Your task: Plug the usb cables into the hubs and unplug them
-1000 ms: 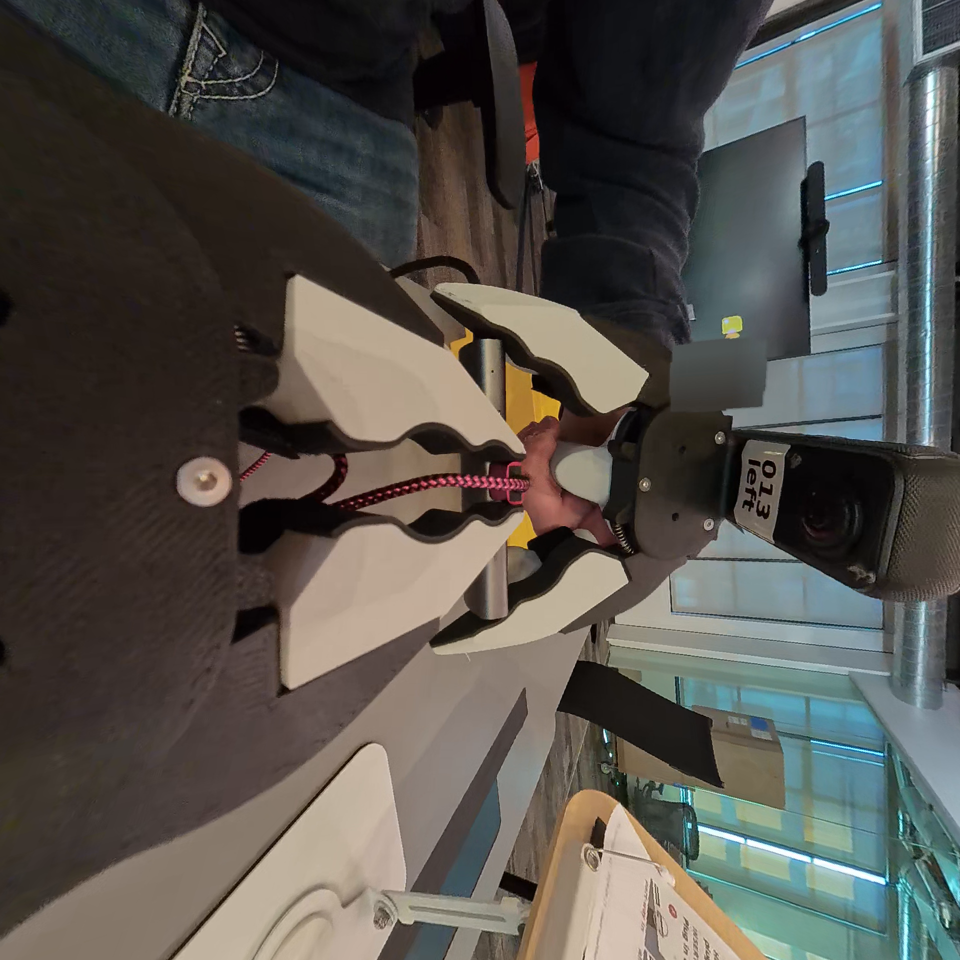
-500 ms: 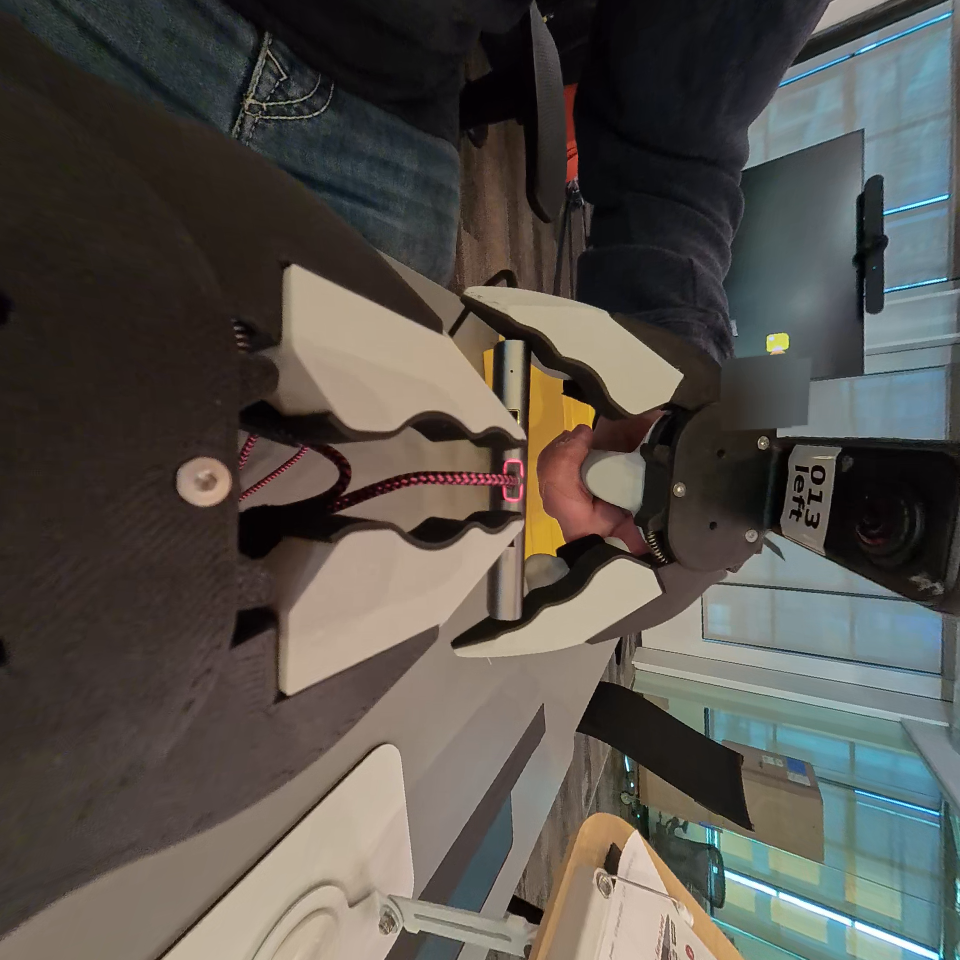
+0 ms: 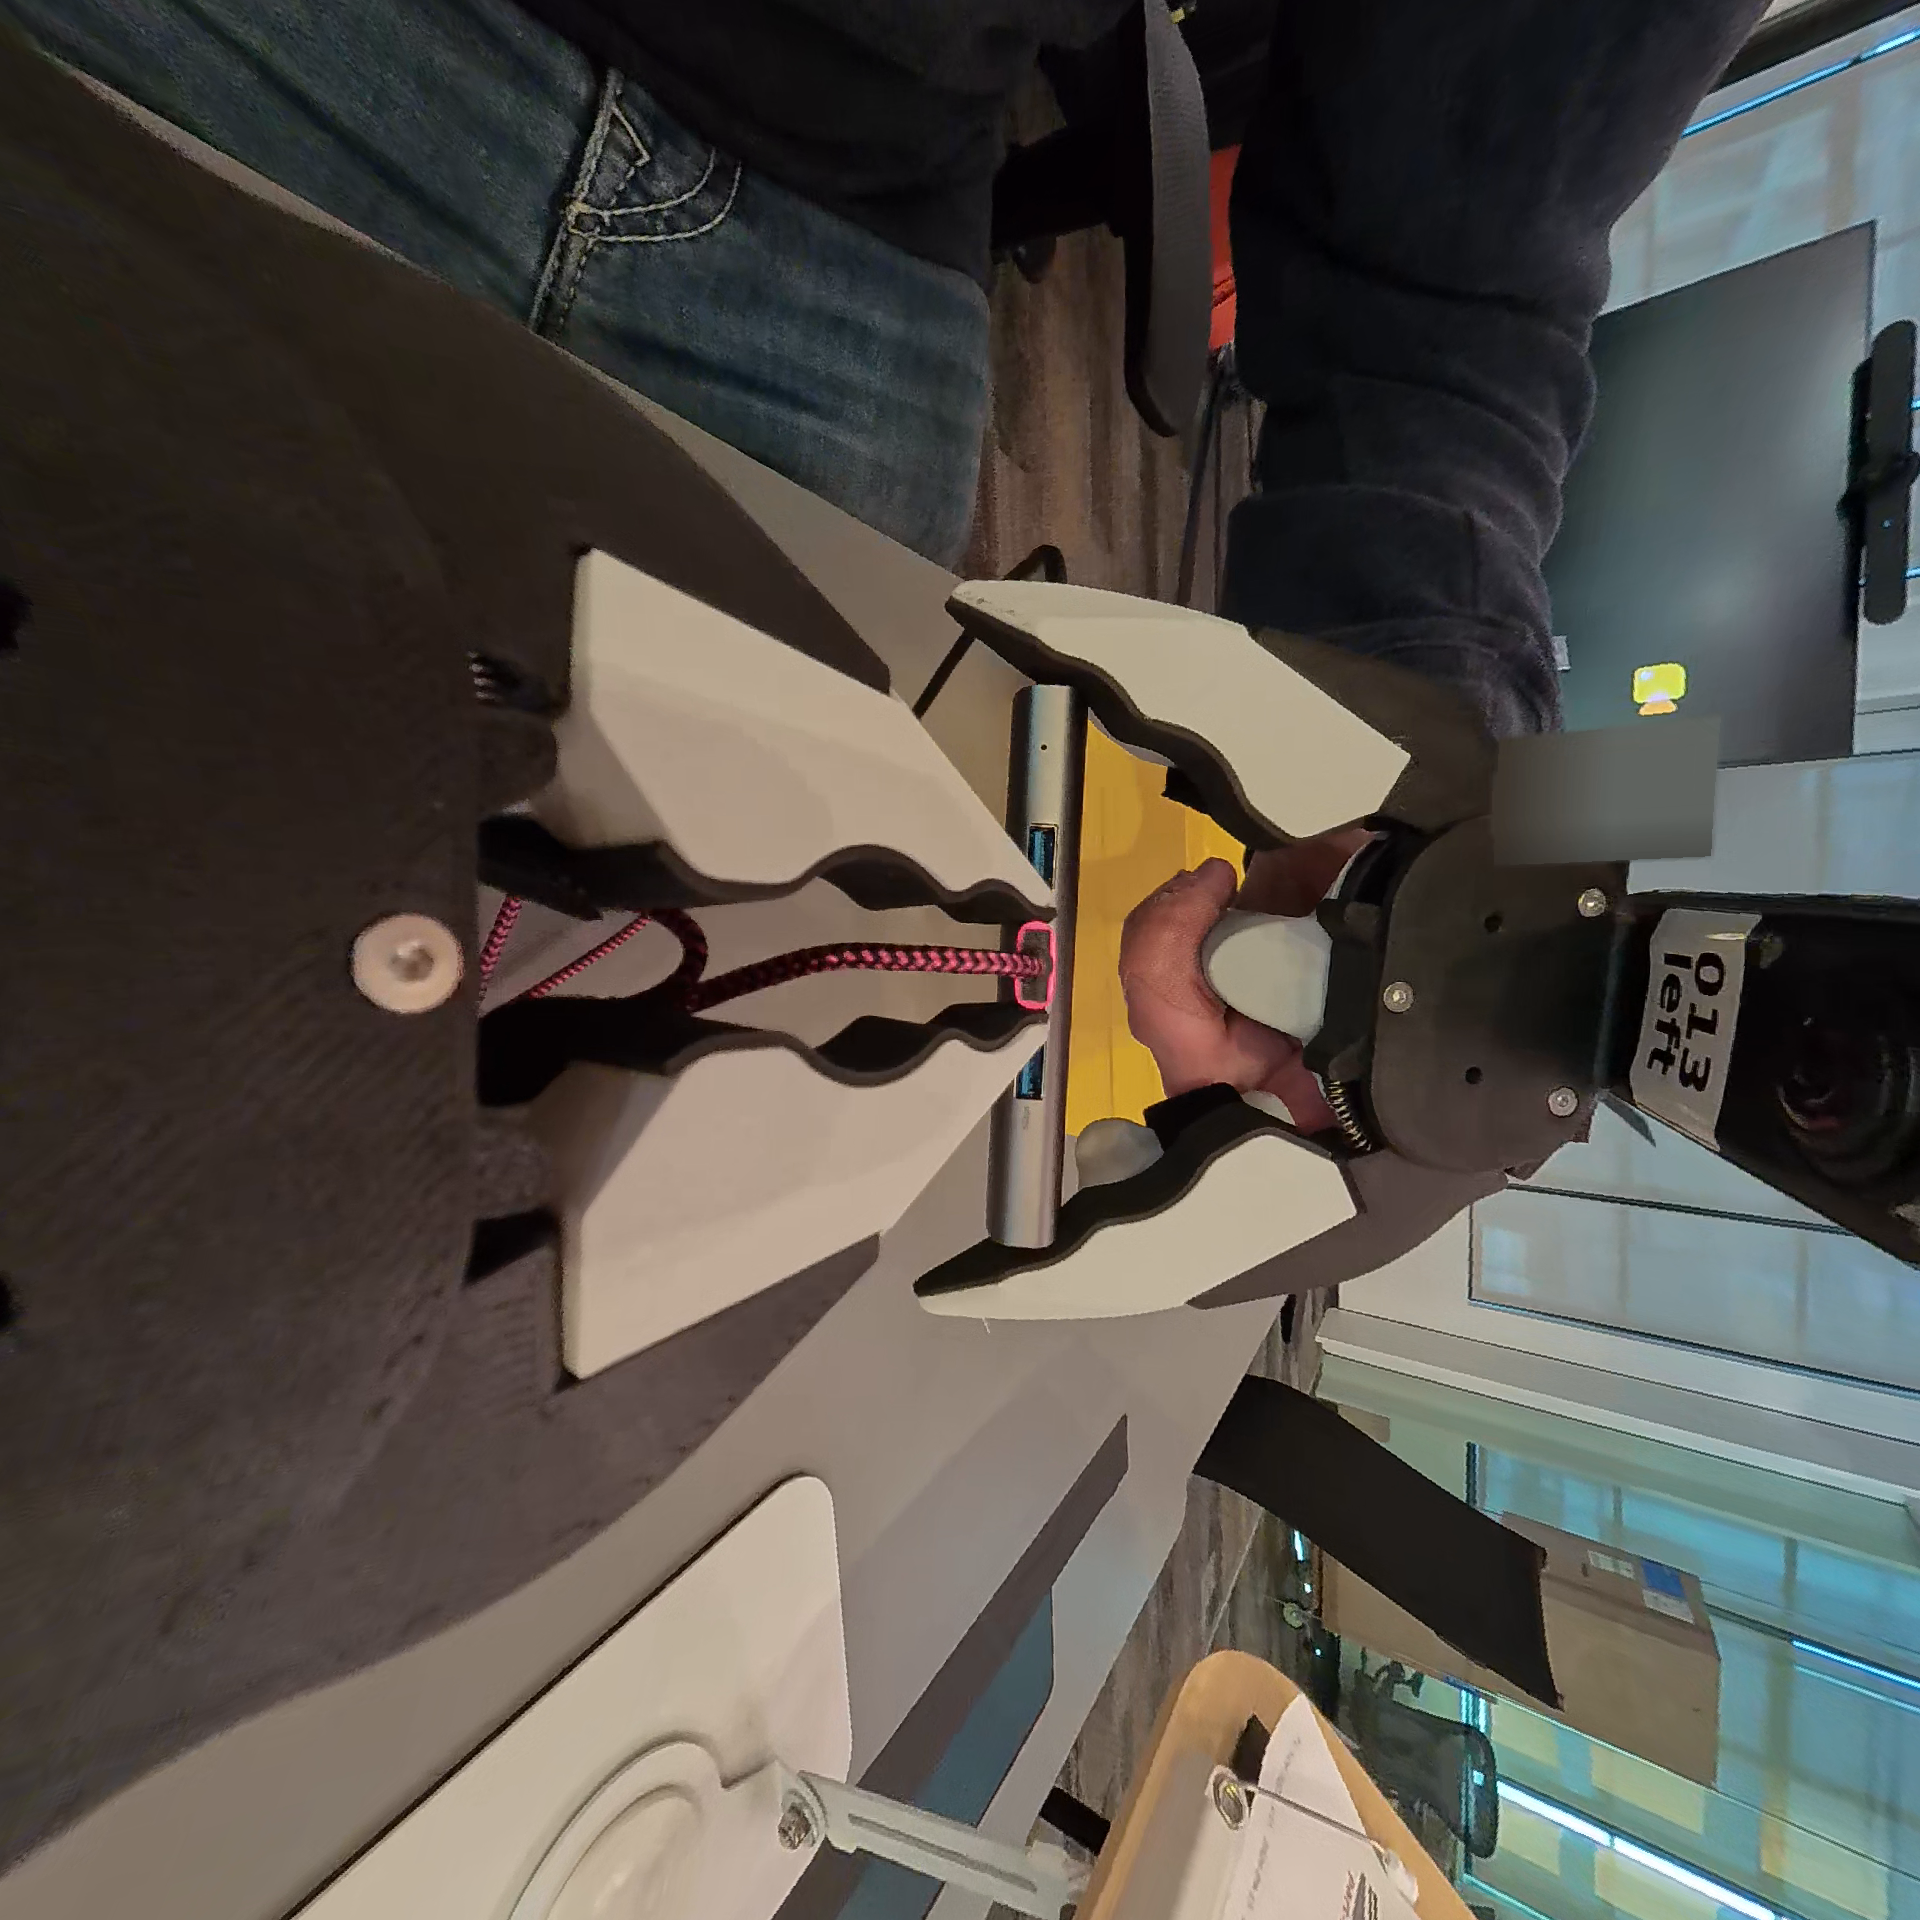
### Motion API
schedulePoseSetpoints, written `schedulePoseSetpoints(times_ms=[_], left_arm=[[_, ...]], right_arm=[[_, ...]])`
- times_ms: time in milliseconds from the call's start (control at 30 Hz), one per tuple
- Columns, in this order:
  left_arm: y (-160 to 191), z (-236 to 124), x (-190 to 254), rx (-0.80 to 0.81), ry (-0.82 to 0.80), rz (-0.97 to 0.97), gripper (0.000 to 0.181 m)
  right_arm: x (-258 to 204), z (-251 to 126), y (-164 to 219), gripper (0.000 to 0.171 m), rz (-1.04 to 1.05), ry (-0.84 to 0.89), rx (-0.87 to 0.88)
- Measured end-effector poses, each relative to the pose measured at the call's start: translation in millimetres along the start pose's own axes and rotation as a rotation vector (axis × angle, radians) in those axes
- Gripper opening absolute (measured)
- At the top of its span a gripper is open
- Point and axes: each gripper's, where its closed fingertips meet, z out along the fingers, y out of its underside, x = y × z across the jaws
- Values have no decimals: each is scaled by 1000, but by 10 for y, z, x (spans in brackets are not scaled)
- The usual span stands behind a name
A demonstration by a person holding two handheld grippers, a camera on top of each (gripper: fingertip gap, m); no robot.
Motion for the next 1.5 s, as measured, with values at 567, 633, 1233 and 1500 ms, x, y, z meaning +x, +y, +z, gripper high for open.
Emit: schedulePoseSetpoints(times_ms=[567, 633, 1233, 1500], left_arm=[[147, 12, 6, -71, -15, 55, 138], [156, 17, 9, -75, -15, 56, 138], [346, -124, -92, -222, -121, 112, 137], [452, -351, -173, -188, -171, 63, 137]], right_arm=[[-36, 65, 96, 13, -28, 2, -77], [-39, 65, 105, 13, -27, 3, -82], [-69, -36, 43, 12, -71, 61, -102], [83, -297, -105, 12, -73, 152, -67]])
